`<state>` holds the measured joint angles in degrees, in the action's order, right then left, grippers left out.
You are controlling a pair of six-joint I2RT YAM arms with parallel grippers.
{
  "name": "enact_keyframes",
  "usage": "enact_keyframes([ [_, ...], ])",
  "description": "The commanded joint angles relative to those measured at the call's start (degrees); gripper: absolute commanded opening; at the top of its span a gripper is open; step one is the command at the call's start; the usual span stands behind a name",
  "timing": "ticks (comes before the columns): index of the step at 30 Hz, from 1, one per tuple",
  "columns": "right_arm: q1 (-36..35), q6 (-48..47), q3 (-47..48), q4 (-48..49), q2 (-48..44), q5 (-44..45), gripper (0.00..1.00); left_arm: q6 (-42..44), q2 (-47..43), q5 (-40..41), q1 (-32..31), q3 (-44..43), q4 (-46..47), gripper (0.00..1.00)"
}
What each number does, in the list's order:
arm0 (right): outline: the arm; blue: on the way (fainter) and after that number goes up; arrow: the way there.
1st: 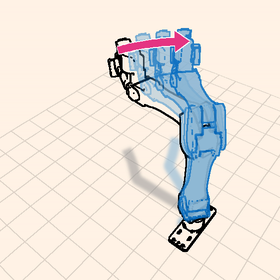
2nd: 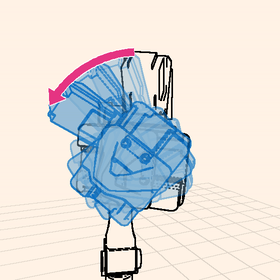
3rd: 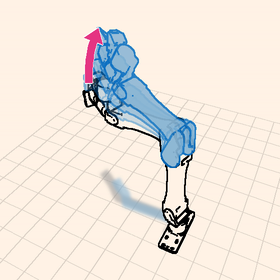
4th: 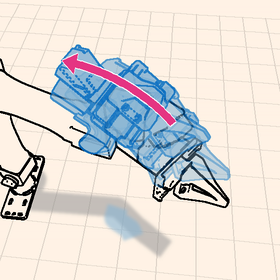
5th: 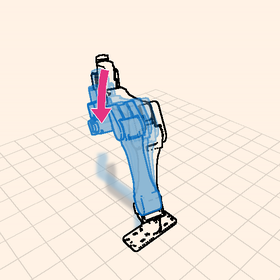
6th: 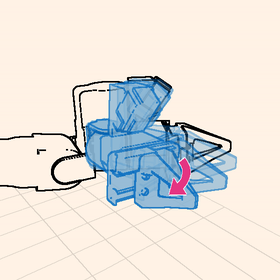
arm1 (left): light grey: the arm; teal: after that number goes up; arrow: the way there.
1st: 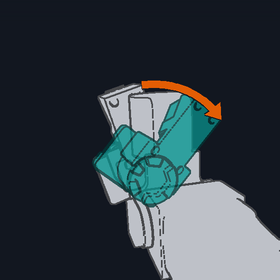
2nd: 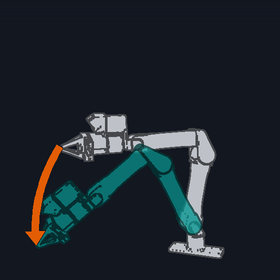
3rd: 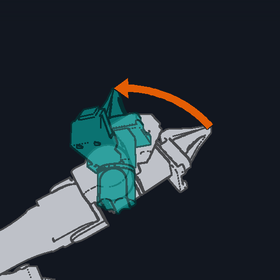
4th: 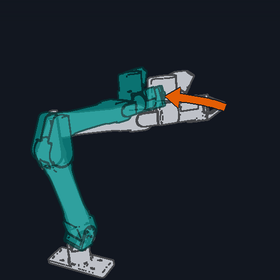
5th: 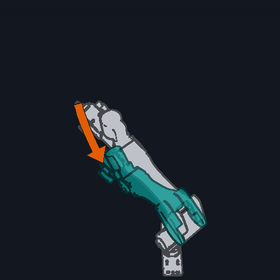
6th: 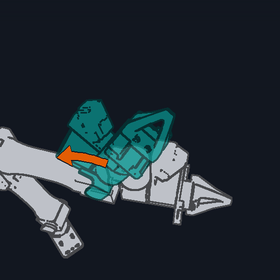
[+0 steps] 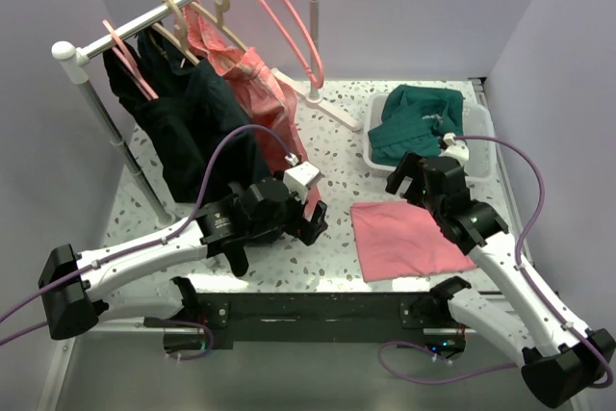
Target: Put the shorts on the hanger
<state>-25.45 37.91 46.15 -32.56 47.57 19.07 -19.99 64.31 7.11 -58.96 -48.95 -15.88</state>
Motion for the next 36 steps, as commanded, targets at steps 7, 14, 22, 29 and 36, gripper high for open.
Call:
enact_keyframes([
  [7,0.0,-5.3,6.3,0.4,3.8,2.6,0.98,1.0,-0.9,1.1,-0.2,-3.7,-1.3,1.0],
  [14,0.9,-11.4,16.0,0.6,13.4,6.6,0.99,1.2,-0.6,0.6,-0.2,-4.1,-1.5,1.0],
  [22,19.7,-13.9,25.1,5.0,29.4,0.8,0.98,1.6,-1.6,0.8,-0.3,-4.0,-3.2,1.0],
  [29,23.6,-13.4,33.2,10.4,46.8,1.5,0.98,2.1,-2.7,0.1,-0.2,-3.7,-3.2,1.0],
  [36,24.8,-11.7,36.6,12.7,55.3,9.6,0.96,2.0,-3.0,-0.3,-0.2,-3.6,-3.3,1.0],
])
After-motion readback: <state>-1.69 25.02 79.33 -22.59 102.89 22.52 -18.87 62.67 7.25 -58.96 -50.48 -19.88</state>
